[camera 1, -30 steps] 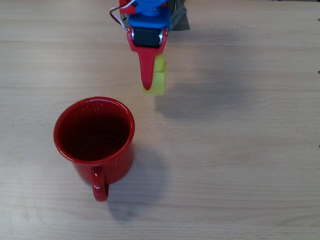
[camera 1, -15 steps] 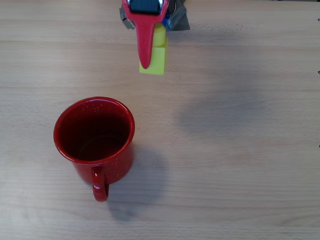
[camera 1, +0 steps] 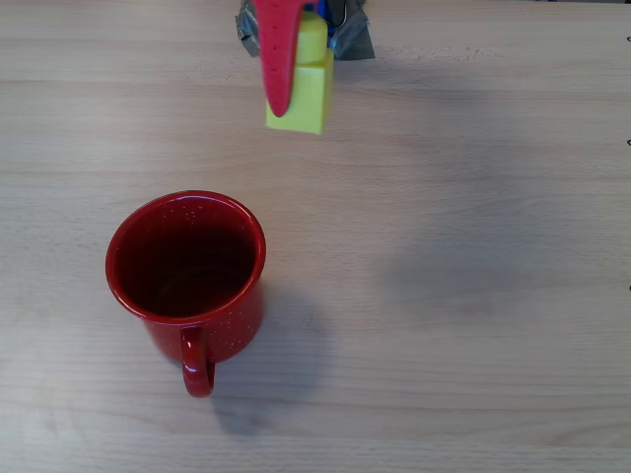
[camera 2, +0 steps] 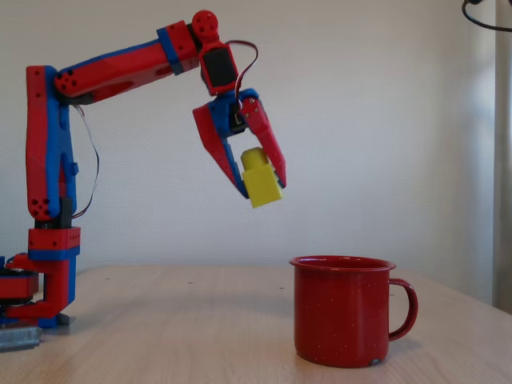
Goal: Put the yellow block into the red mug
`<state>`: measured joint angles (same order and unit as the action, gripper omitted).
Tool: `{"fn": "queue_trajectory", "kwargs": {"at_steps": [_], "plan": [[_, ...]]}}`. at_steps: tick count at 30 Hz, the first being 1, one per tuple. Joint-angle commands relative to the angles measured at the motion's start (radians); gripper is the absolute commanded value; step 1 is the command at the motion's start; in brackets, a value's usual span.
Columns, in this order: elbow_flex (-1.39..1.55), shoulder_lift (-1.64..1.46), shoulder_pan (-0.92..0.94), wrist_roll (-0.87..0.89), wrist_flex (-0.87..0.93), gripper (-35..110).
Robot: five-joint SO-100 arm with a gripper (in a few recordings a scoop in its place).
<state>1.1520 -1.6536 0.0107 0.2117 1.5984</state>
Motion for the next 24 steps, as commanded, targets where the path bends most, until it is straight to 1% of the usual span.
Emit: {"fn": "queue_trajectory", "kwargs": {"at_steps": [1,9,17,24], "plan": [[-0.170,0.017,0.035,0.031,0.021,0],[-0.387,0.227,0.114,0.041,0.031,0],[-0.517,0.405,0.189,0.032,-0.041,0],[-0.614,0.535,0.215,0.029,-0.043,0]]}}
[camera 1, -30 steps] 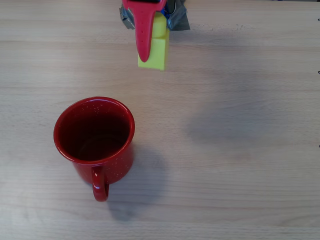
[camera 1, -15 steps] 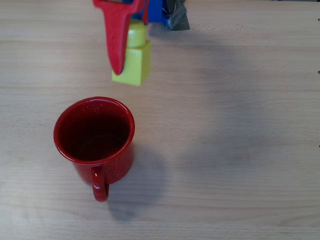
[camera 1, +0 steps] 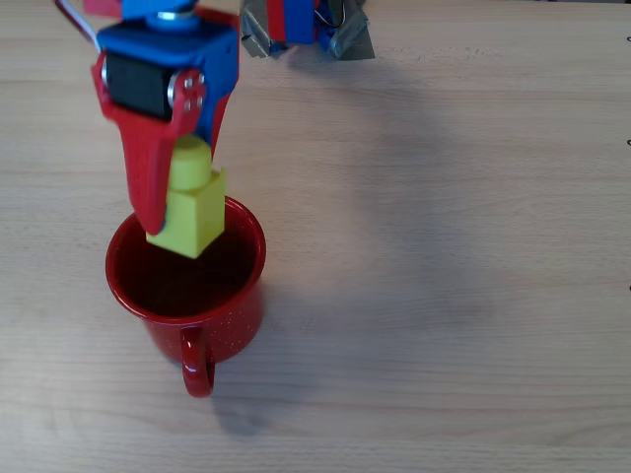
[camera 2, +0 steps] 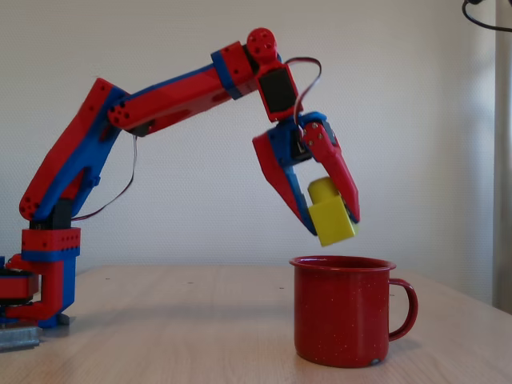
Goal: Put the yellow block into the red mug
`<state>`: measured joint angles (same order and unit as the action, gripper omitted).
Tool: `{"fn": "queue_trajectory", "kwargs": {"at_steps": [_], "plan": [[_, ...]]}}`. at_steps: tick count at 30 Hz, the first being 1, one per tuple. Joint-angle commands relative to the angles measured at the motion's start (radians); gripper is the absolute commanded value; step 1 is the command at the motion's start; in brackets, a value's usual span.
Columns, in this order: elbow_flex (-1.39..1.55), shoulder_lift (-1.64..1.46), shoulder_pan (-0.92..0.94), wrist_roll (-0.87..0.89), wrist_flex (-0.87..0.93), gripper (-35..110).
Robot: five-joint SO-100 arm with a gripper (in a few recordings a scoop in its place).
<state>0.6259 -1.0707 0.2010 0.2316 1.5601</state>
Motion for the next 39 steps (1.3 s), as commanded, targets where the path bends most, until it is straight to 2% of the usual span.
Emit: {"fn": "queue_trajectory", "kwargs": {"at_steps": [1,16,23,27,39], "plan": [[-0.089,-0.037,0.025,0.009,-0.005,0],[-0.084,0.005,0.025,0.023,-0.035,0],[-0.072,0.006,0.020,0.012,-0.034,30],[-0.069,0.005,0.018,0.009,-0.031,42],[-0.069,-0.006,0.015,0.008,-0.029,42]]}}
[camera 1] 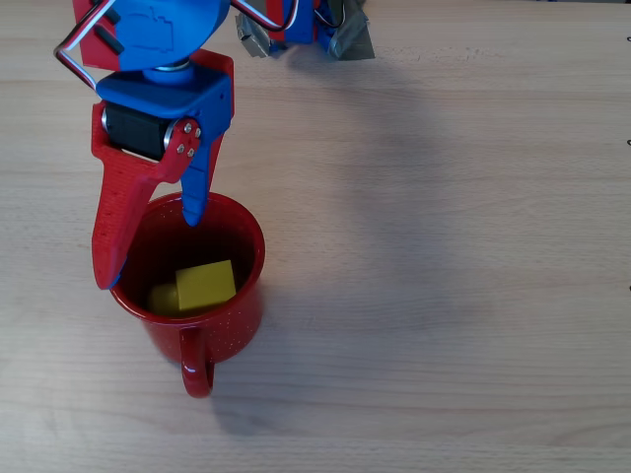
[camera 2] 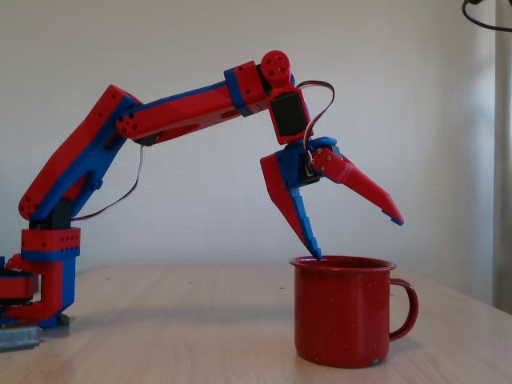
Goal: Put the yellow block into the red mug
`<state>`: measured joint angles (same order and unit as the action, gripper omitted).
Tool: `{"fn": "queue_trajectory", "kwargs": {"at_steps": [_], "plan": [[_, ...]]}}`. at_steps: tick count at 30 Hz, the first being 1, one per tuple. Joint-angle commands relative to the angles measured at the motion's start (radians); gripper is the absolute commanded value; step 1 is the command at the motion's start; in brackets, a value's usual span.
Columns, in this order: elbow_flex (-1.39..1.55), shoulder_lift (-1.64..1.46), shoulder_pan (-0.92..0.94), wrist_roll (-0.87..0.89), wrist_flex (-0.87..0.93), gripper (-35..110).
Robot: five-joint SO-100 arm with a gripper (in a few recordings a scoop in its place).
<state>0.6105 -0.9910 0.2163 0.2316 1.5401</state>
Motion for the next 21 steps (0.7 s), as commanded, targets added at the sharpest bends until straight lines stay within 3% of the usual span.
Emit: {"fn": "queue_trajectory", "kwargs": {"at_steps": [1,5,8,21], "plan": [[-0.054,-0.087,0.000,0.008,-0.009,42],[-0.054,-0.098,-0.002,0.006,-0.009,36],[-0.054,-0.110,-0.002,0.009,-0.017,0],[0.002,-0.201,-0.020,-0.023,-0.046,0]]}}
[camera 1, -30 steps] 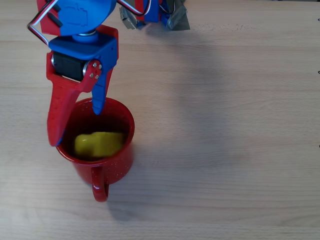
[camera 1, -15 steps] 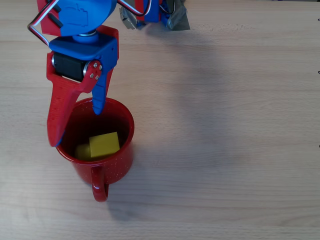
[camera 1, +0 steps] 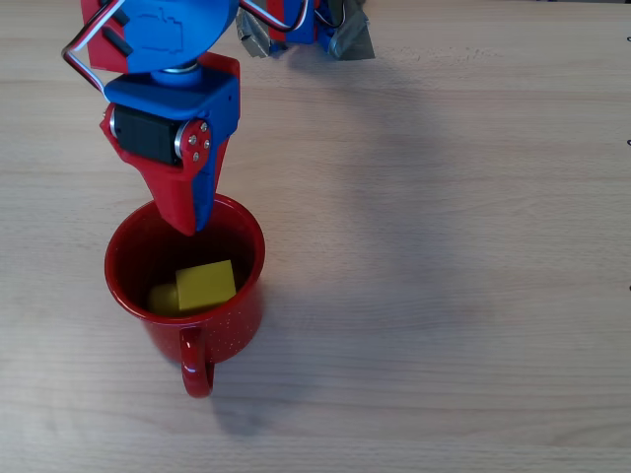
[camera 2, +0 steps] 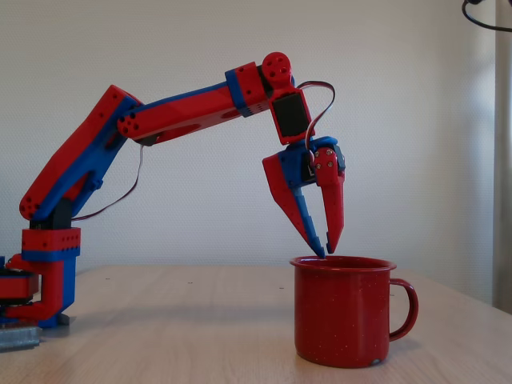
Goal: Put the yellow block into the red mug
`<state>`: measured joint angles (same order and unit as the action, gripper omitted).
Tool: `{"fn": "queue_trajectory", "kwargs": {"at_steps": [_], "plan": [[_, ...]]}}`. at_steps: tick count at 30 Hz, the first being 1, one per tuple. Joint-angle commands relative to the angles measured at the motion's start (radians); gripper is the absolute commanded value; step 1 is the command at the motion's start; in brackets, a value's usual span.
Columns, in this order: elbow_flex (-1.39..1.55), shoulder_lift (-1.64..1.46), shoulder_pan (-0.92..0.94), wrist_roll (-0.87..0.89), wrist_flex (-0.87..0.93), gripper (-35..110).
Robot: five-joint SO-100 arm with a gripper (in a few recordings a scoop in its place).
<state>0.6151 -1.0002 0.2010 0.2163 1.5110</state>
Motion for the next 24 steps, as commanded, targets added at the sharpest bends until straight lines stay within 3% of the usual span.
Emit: {"fn": "queue_trajectory", "kwargs": {"at_steps": [1,12,24], "plan": [[0.006,-0.204,-0.008,-0.014,-0.025,0],[0.192,-0.399,-0.031,-0.066,-0.155,0],[0.618,-0.755,-0.098,-0.103,-0.382,0]]}}
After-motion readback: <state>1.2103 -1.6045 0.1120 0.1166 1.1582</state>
